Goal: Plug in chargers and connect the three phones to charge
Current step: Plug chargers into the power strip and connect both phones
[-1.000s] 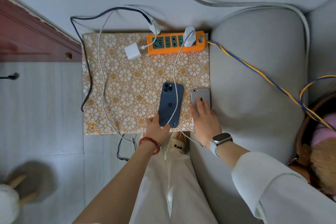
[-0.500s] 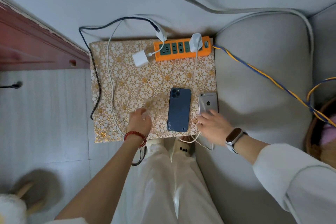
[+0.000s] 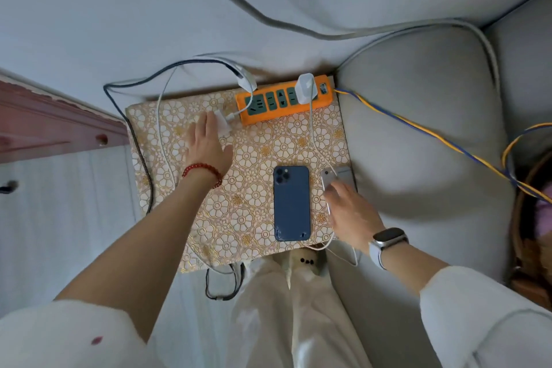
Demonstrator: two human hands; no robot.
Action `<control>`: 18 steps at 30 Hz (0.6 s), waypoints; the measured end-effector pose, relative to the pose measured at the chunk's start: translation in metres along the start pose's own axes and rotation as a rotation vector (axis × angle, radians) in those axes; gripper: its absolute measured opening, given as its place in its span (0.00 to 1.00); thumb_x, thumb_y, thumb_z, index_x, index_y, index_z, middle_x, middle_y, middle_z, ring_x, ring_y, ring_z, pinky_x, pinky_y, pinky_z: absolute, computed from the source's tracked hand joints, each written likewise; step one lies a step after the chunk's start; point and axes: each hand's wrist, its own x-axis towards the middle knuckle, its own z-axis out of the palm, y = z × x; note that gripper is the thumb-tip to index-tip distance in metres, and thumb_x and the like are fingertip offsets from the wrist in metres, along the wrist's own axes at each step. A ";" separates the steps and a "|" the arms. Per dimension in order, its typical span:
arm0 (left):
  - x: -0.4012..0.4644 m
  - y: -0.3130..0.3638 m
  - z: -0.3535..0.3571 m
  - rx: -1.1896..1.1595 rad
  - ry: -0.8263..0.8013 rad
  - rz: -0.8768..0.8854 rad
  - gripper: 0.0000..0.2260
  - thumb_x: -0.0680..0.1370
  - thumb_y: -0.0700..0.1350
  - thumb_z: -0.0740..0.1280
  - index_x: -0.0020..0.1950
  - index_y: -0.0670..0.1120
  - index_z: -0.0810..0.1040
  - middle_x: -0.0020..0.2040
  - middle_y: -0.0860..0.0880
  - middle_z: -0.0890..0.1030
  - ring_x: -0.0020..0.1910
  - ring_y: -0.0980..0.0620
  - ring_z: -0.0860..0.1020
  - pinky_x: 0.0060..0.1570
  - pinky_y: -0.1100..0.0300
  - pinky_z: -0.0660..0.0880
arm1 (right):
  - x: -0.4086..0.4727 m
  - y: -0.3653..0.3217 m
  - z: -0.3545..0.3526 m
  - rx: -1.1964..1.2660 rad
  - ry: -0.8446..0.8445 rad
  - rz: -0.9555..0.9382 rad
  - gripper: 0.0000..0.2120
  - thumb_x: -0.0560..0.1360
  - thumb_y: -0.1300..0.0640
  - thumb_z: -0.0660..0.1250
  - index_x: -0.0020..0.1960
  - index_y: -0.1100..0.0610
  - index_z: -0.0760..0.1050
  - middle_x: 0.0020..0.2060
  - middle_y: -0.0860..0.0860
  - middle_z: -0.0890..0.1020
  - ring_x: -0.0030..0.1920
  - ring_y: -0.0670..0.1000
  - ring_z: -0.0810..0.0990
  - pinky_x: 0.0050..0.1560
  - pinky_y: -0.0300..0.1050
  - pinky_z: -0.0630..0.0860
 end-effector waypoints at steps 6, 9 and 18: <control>0.004 0.012 0.003 0.087 0.018 -0.080 0.25 0.73 0.53 0.65 0.67 0.46 0.63 0.63 0.39 0.67 0.62 0.38 0.66 0.56 0.42 0.71 | -0.003 0.004 -0.002 0.093 0.003 0.121 0.18 0.73 0.61 0.62 0.62 0.58 0.65 0.65 0.55 0.66 0.63 0.54 0.69 0.57 0.48 0.76; -0.009 0.016 0.006 -0.112 -0.072 -0.125 0.25 0.71 0.53 0.67 0.64 0.44 0.67 0.60 0.41 0.71 0.54 0.43 0.74 0.48 0.49 0.78 | -0.001 0.002 -0.005 0.105 -0.002 0.150 0.18 0.74 0.60 0.60 0.63 0.58 0.64 0.65 0.55 0.66 0.63 0.55 0.68 0.52 0.49 0.78; -0.055 0.047 -0.003 -0.805 -0.102 -0.117 0.17 0.73 0.45 0.67 0.61 0.44 0.74 0.43 0.61 0.77 0.43 0.66 0.76 0.31 0.77 0.72 | 0.001 0.008 -0.010 0.149 0.018 0.090 0.24 0.73 0.63 0.60 0.67 0.55 0.59 0.69 0.55 0.61 0.64 0.56 0.67 0.52 0.47 0.77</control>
